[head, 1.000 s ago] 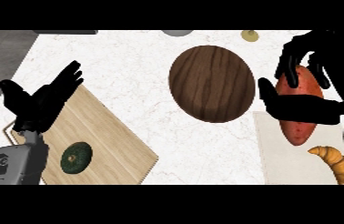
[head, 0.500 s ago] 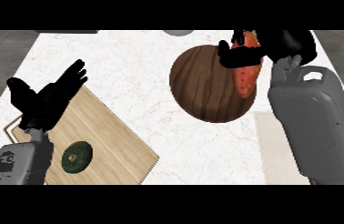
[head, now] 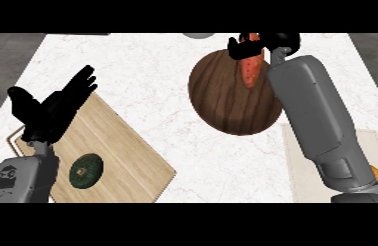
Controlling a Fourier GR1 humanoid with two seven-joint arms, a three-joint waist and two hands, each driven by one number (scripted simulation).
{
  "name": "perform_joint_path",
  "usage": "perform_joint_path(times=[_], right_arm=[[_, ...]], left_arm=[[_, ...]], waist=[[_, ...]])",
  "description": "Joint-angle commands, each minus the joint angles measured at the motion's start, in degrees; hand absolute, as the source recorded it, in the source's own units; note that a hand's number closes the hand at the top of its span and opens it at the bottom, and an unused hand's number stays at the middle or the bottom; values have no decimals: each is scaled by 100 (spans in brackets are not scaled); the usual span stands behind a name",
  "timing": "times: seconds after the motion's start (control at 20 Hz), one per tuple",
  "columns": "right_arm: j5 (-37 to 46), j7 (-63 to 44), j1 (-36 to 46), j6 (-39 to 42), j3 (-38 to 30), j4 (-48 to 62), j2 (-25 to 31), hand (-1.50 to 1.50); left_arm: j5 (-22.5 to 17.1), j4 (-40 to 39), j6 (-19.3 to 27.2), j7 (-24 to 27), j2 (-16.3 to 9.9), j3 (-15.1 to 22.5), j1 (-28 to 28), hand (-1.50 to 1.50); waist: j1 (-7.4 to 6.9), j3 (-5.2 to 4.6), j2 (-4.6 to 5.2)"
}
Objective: Pick the sweet potato from the placemat and place it in the bowl
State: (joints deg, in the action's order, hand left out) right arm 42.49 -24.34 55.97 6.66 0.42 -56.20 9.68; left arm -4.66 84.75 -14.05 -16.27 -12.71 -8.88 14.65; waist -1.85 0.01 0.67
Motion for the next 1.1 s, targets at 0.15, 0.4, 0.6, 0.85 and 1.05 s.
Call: perform_joint_path(times=[0.15, 0.4, 0.6, 0.85, 1.05], right_arm=[[103, 990, 741, -815, -329, 2361, -244, 150], [-975, 915, 740, -1193, -1463, 2694, -620, -150], [-1007, 1864, 842, -1811, -1607, 3170, -750, -150], [-1098, 2455, 1080, -2205, -1880, 3551, -483, -150], [-1077, 2628, 1239, -2764, -2039, 3714, -243, -150]], left_arm=[[31, 107, 56, -153, 150, 177, 193, 0], [-64, -14, -148, 13, -25, 47, 108, 0], [2, 2, -13, -175, 92, 151, 281, 0], [169, 66, 51, 31, 213, 288, 53, 0], [-59, 250, -127, -157, 34, 145, 19, 0]], waist=[[-222, 2, 88], [-248, 5, 106], [-254, 7, 111], [-258, 5, 115], [-328, 5, 114]])
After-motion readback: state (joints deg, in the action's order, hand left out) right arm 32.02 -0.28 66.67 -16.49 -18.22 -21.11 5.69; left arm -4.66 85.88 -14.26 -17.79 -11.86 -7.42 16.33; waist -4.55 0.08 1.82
